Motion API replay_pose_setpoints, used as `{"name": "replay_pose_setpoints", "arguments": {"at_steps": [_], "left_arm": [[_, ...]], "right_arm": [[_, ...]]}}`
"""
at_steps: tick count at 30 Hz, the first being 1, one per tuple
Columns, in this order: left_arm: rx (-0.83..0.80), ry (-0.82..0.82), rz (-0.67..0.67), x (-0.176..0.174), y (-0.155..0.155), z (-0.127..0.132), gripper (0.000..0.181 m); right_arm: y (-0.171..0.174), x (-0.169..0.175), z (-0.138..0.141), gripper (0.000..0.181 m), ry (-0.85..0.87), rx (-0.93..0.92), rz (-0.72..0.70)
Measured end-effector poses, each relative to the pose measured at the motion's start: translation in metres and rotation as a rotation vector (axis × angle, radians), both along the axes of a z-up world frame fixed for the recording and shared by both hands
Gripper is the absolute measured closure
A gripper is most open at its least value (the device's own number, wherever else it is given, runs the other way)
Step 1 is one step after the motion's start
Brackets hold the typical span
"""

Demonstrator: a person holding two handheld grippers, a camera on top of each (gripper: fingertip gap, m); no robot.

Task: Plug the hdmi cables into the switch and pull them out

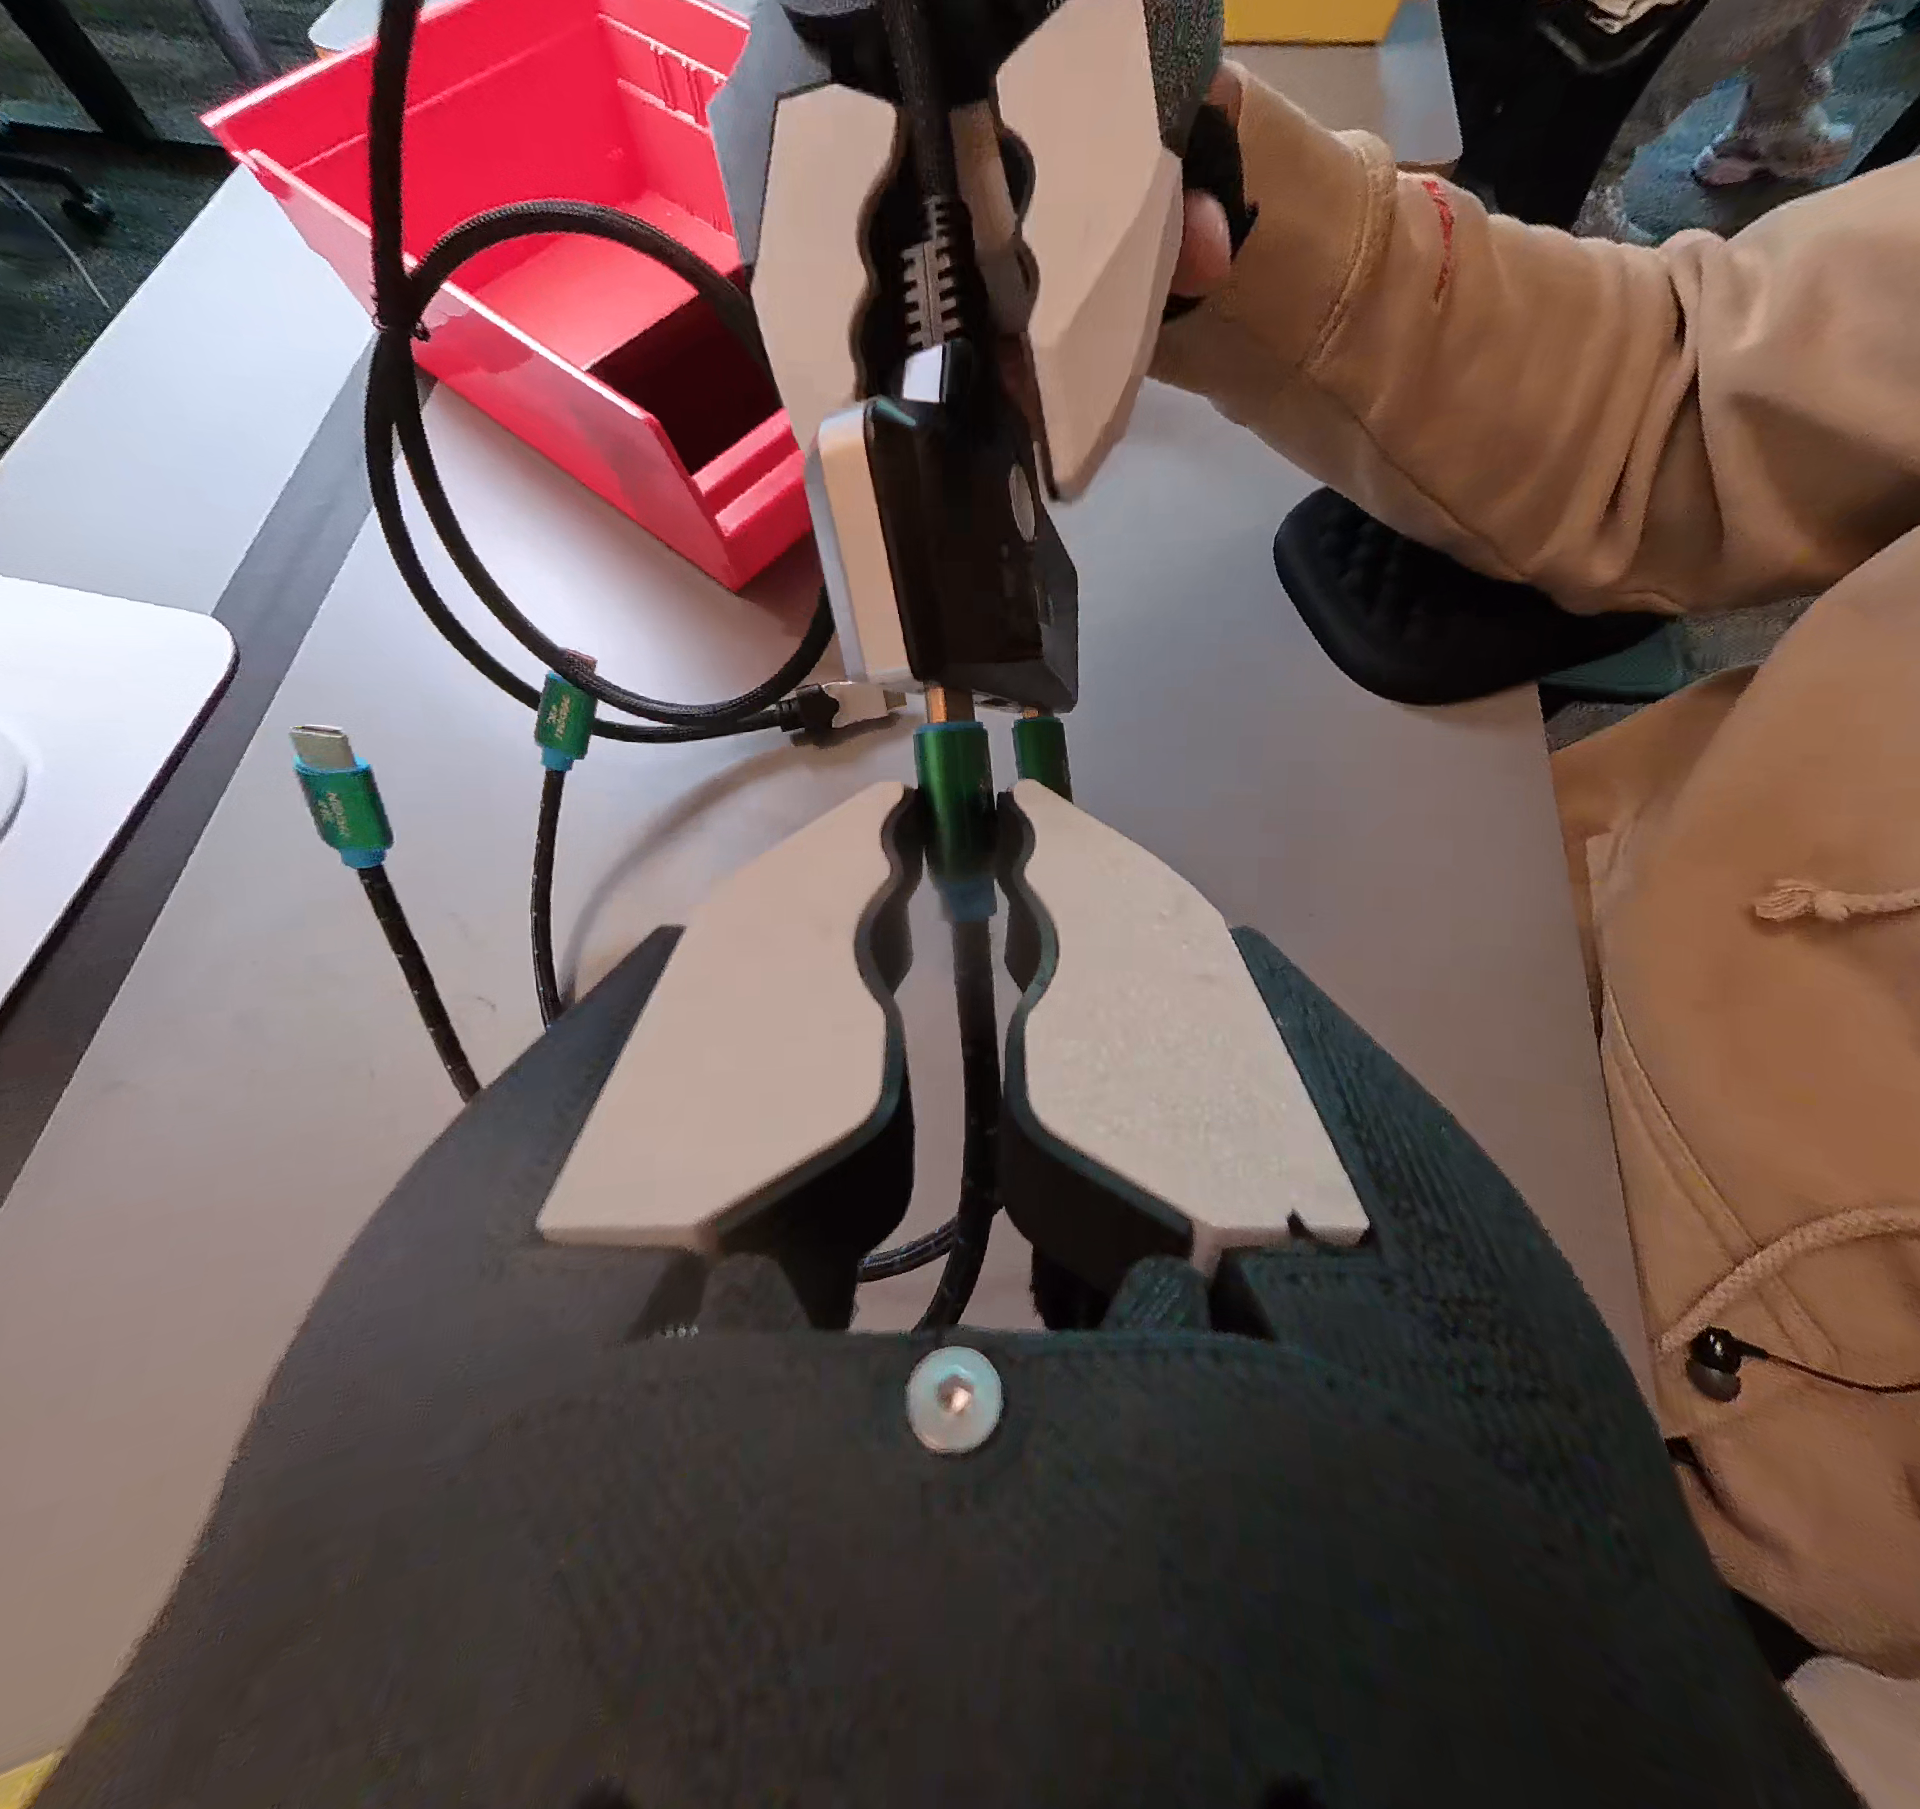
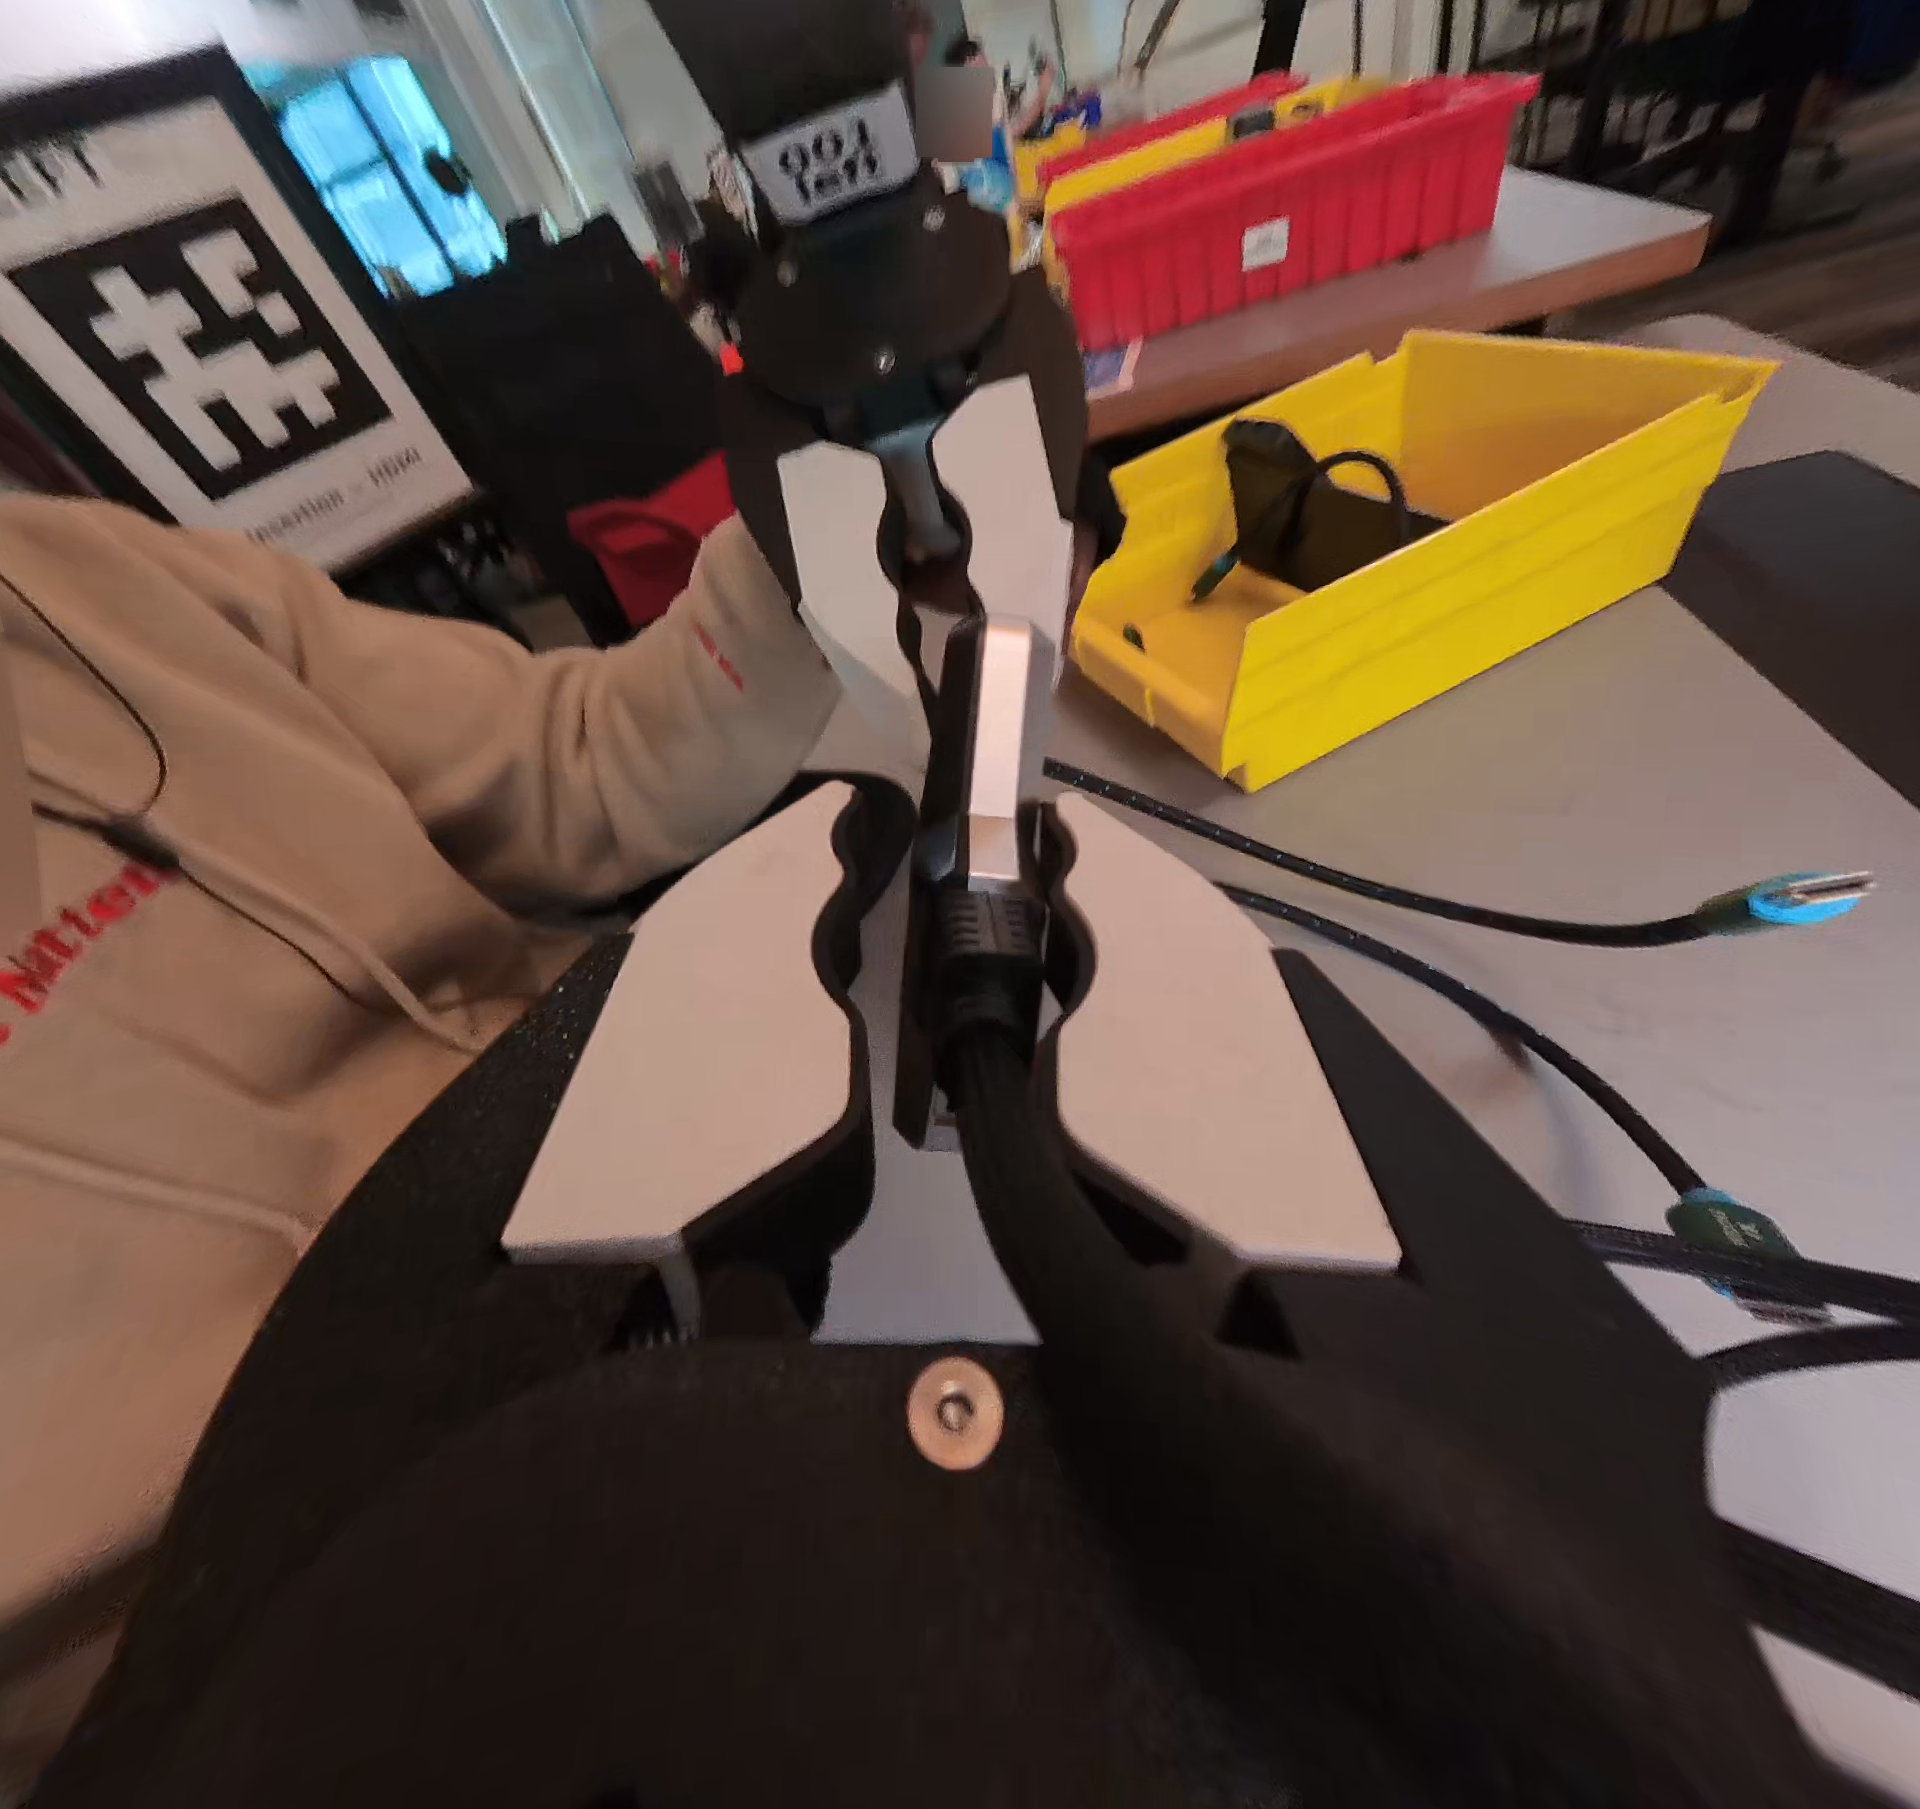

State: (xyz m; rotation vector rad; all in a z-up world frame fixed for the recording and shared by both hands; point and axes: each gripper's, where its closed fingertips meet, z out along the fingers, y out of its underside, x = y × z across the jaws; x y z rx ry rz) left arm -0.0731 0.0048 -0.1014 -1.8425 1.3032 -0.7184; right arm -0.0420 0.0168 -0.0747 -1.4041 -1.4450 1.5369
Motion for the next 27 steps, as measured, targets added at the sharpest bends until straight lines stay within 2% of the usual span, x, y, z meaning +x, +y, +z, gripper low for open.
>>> {"name": "replay_pose_setpoints", "arguments": {"at_steps": [3, 10, 14, 19, 23, 27], "left_arm": [[-0.005, -0.026, 0.017, 0.001, 0.003, 0.003, 0.168], [-0.031, -0.034, -0.065, 0.004, -0.005, -0.003, 0.168], [-0.061, 0.037, -0.108, 0.005, -0.009, -0.022, 0.168], [-0.077, 0.019, -0.102, 0.007, -0.002, -0.028, 0.169], [-0.128, -0.126, -0.104, 0.015, 0.002, -0.019, 0.169], [-0.123, -0.022, -0.103, 0.018, 0.005, -0.04, 0.17]], "right_arm": [[0.01, 0.0, 0.003, 0.158, 0.012, -0.009, -0.061], [0.001, 0.002, -0.008, 0.16, -0.057, -0.054, 0.006], [-0.004, 0.001, -0.024, 0.16, -0.14, -0.022, 0.029], [0.0, 0.003, -0.031, 0.16, -0.18, -0.018, 0.014], [0.005, 0.008, -0.029, 0.16, -0.152, -0.059, 0.004], [0.007, 0.008, -0.047, 0.16, -0.246, -0.008, -0.003]]}}
